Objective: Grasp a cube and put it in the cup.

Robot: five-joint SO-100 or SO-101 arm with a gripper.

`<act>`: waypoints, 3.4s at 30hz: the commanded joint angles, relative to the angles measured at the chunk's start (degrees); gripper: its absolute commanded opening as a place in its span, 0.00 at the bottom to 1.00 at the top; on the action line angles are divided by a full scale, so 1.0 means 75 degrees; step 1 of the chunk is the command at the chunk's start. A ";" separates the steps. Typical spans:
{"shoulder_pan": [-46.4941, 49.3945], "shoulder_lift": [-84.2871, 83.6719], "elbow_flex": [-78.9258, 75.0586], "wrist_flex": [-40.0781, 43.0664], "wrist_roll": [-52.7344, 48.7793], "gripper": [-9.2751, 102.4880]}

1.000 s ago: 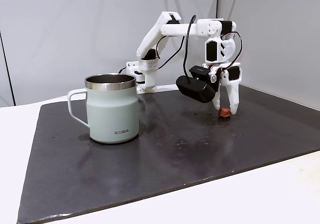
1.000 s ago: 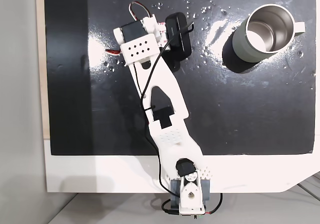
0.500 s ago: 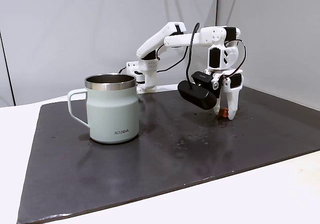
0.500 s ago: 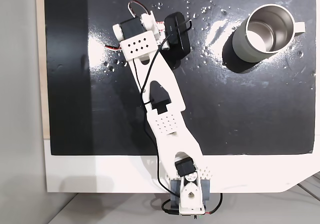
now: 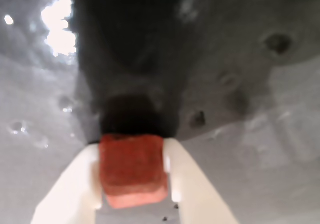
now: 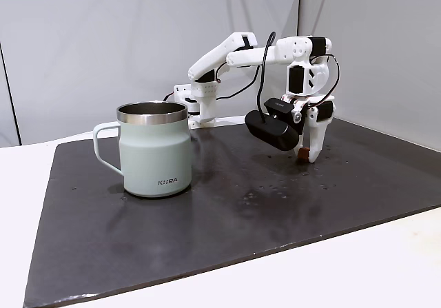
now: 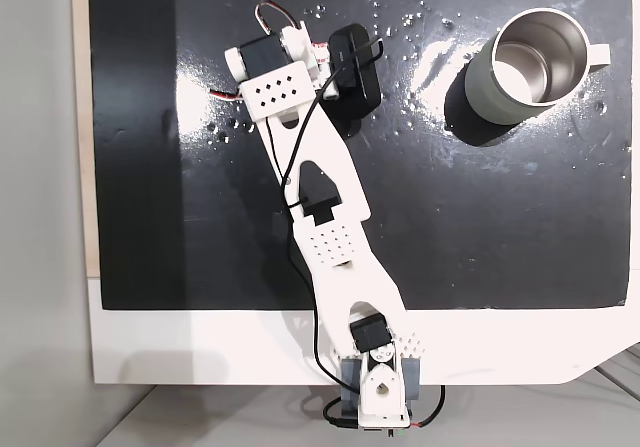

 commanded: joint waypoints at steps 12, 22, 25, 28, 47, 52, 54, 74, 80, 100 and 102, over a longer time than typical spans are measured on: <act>0.0059 0.1277 -0.0785 0.0387 0.0141 0.08; 0.0141 0.4207 0.0680 0.0129 0.0340 0.08; 0.0246 0.5004 0.1090 0.0059 0.0363 0.08; 0.0340 0.5449 0.1383 0.0023 0.0363 0.08; 0.3750 0.6340 0.1172 0.0141 0.0199 0.08; 0.4898 0.6023 0.0832 0.0141 -0.0246 0.09; 0.5285 0.5789 0.0645 0.0141 -0.0410 0.09; 0.6469 0.2531 -0.2496 0.0949 -0.1535 0.09; 0.6410 0.2543 -0.2484 0.0973 -0.1559 0.10; 0.6270 0.3105 -0.1887 0.0984 -0.1418 0.32; 0.6270 0.3105 -0.1852 0.0996 -0.1441 0.31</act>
